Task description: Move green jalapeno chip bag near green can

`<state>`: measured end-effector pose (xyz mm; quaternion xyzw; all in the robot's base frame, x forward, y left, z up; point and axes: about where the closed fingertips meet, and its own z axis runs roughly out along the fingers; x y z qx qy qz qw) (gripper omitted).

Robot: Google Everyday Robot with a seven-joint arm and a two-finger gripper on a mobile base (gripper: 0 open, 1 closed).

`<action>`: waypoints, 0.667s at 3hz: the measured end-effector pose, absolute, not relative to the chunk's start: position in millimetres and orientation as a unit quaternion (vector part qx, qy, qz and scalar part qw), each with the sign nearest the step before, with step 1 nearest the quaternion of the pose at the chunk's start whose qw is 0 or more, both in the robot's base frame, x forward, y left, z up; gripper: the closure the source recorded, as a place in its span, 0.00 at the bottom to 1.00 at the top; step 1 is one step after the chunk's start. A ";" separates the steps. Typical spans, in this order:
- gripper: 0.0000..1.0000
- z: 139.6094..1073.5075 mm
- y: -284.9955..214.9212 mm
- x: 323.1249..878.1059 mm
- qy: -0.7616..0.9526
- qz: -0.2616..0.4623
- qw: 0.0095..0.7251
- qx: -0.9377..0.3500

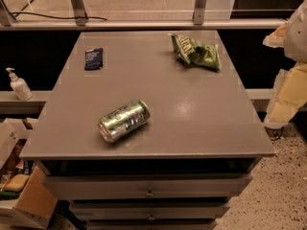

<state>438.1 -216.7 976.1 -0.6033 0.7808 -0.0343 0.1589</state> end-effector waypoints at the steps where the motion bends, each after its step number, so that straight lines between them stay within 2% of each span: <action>1: 0.00 976.2 -216.7 438.1 0.781 -0.034 0.159 -0.603; 2: 0.00 963.4 -220.5 452.6 0.779 -0.035 0.175 -0.601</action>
Offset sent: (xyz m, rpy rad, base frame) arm 0.0409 -0.0120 -0.0408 0.0506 -0.0535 -0.0022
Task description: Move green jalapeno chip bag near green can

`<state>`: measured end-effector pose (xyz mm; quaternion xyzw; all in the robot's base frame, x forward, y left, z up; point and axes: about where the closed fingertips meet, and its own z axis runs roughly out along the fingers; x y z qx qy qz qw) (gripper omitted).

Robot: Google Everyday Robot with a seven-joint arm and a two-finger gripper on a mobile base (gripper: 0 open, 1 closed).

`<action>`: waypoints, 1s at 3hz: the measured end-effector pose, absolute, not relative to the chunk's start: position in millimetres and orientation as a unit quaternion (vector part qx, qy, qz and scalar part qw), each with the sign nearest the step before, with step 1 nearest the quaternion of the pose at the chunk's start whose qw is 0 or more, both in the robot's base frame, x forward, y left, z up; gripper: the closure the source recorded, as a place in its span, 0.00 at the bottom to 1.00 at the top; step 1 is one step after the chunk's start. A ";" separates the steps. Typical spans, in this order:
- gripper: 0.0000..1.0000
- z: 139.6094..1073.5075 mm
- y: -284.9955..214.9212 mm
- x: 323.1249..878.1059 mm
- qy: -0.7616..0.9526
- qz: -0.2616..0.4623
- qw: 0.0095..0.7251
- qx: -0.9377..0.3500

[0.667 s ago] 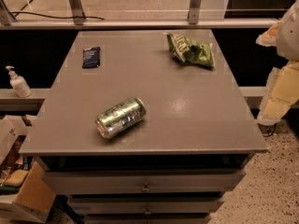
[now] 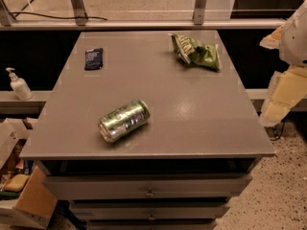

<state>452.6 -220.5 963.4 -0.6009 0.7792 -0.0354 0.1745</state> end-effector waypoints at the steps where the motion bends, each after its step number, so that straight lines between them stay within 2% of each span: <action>1: 0.00 950.5 -224.5 486.6 0.777 -0.039 0.206 -0.593; 3: 0.00 935.8 -224.7 576.3 0.761 -0.059 0.281 -0.582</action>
Offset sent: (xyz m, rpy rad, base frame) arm 0.1344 -0.0095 -0.0284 0.1090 -0.2508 0.0057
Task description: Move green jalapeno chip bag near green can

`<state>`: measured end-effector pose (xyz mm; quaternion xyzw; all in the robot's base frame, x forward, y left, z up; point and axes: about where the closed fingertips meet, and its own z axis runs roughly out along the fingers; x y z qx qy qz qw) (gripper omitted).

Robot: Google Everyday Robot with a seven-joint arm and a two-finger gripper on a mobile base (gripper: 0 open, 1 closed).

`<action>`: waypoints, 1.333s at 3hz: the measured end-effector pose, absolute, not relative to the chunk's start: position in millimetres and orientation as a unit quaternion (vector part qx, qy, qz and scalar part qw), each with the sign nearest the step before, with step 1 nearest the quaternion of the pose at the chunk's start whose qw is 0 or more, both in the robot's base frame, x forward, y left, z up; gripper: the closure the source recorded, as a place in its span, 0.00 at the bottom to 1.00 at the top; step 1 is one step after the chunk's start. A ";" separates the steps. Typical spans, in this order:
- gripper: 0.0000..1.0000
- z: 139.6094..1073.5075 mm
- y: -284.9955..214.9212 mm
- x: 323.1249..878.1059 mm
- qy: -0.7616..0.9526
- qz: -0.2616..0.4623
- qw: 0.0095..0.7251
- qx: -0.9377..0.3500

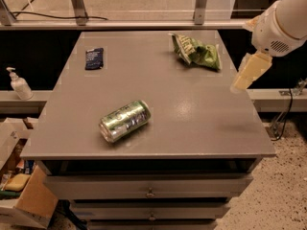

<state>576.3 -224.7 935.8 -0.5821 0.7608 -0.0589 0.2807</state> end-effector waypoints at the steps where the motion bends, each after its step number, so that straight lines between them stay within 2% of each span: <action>1: 0.00 927.4 -220.5 618.6 0.763 -0.052 0.302 -0.570; 2: 0.00 915.9 -220.7 661.3 0.771 -0.033 0.314 -0.553; 4: 0.00 910.1 -217.9 664.0 0.769 -0.034 0.325 -0.550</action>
Offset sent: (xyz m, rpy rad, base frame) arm 0.1261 0.0025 -0.0297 0.1531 -0.0064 -0.0672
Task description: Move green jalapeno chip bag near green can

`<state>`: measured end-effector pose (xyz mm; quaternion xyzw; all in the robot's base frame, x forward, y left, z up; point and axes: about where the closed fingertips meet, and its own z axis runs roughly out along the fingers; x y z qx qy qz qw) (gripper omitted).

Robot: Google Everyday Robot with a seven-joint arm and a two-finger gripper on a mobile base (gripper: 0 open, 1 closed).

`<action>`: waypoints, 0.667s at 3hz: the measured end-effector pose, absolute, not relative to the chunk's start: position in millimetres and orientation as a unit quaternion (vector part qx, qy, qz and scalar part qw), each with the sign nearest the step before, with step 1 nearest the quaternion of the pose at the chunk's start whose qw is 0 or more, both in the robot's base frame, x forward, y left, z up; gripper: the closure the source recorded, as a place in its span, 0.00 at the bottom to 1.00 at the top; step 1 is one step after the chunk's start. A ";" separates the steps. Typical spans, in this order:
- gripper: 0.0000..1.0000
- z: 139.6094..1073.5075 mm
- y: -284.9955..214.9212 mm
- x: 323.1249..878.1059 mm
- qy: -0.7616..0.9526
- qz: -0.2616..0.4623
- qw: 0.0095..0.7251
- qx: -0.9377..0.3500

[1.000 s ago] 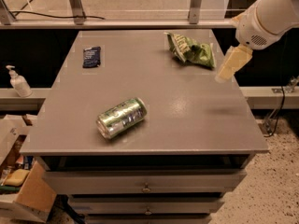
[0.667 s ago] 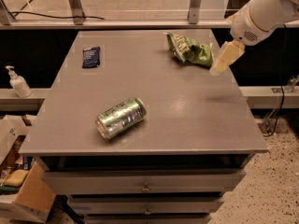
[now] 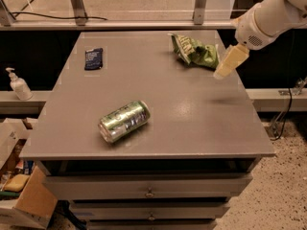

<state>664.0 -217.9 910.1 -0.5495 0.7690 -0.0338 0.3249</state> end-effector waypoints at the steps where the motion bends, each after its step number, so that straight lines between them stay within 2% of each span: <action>1: 0.00 902.3 -213.7 678.7 0.769 -0.038 0.354 -0.532; 2: 0.00 902.6 -211.5 705.5 0.766 -0.043 0.392 -0.507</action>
Offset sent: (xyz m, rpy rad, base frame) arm 0.0758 0.0032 -0.0002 0.1542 -0.2144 -0.1169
